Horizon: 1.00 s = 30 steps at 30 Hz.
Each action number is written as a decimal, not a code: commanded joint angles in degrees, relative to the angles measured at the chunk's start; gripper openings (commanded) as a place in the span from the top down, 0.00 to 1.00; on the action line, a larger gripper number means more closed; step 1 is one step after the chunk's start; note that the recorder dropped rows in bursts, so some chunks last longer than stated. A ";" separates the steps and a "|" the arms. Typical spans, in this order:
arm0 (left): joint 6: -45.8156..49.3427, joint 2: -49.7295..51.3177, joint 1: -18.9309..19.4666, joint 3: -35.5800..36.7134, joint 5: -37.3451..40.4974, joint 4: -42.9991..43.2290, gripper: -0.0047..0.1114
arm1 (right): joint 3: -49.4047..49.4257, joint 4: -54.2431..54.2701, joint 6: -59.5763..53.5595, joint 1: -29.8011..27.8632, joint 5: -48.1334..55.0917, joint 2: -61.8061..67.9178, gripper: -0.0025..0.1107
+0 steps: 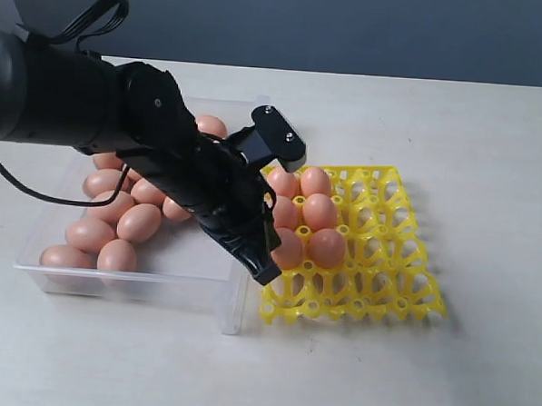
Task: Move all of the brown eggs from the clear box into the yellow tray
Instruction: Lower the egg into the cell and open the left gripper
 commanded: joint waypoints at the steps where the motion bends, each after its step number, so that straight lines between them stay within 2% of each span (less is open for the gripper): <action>1: 3.73 1.38 0.00 0.06 -0.50 -3.91 0.95 | -0.20 -0.10 -0.01 0.08 -0.69 0.00 0.97; 17: 4.71 2.61 0.00 0.06 -5.52 -4.62 0.95 | -0.20 -0.10 -0.01 0.08 -0.69 0.00 0.97; 23: 4.87 -0.61 0.00 0.06 -3.80 -3.31 0.95 | -0.20 -0.10 -0.01 0.08 -0.69 0.00 0.97; 30: 6.56 -3.60 0.00 0.06 -7.19 -5.41 0.95 | -0.20 -0.10 -0.01 0.08 -0.69 0.00 0.97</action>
